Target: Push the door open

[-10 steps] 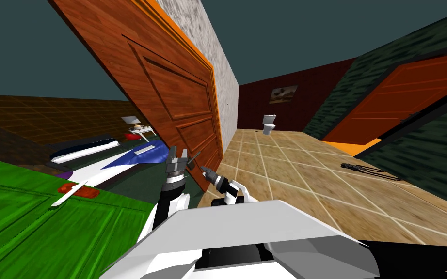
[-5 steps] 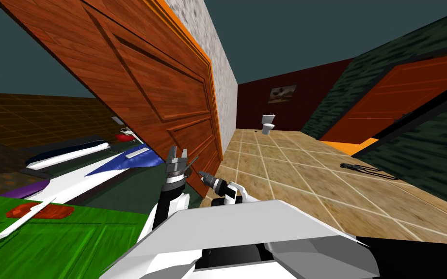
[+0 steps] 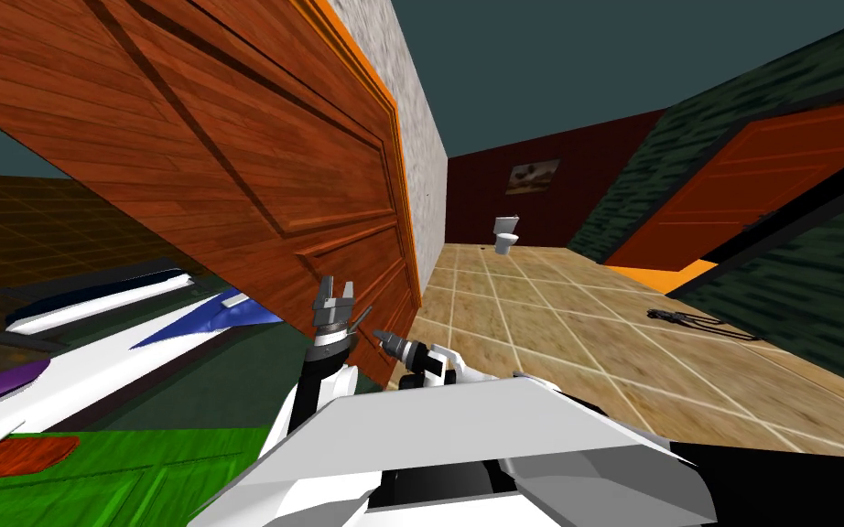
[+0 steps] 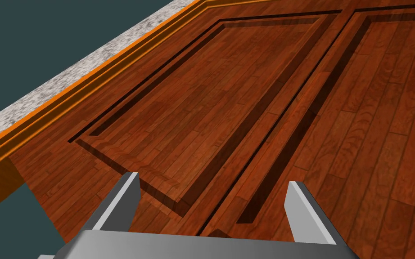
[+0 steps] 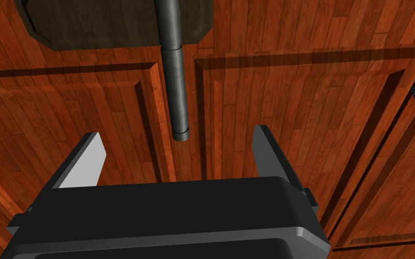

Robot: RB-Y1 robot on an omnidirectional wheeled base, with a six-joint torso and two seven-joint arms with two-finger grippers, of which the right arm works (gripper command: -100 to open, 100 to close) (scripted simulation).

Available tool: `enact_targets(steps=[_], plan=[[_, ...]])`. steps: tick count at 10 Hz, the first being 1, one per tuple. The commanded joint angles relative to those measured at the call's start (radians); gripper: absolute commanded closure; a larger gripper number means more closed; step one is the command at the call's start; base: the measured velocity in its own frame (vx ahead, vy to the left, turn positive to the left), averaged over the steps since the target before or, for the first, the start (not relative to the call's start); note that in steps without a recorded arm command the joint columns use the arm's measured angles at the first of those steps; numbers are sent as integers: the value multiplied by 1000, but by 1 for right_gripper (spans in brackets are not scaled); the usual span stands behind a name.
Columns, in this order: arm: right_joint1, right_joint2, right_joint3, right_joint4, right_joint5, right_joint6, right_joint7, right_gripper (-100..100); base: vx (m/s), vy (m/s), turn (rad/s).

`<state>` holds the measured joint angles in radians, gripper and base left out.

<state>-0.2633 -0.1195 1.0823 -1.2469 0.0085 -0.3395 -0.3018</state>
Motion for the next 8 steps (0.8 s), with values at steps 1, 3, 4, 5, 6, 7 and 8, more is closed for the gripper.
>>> enact_targets(steps=[1, 3, 4, 5, 6, 7, 8], plan=[[0, 0, 0, 0, 0, 0, 0, -100, 72, 29, -10], [0, 8, -5, 14, 0, -4, 3, -100, 45, 132, 33], [1, 12, -8, 21, 1, -5, 5, -100, 105, 163, 26], [2, 17, -13, 28, 1, -7, 7, -100, 111, 191, 50], [3, 22, -17, 35, 1, -8, 9, -100, 110, 201, 47], [4, 27, -20, 42, 2, -9, 11, -100, 114, 195, 36], [4, 31, -24, 48, 2, -10, 13, -100, 85, 184, 23]])
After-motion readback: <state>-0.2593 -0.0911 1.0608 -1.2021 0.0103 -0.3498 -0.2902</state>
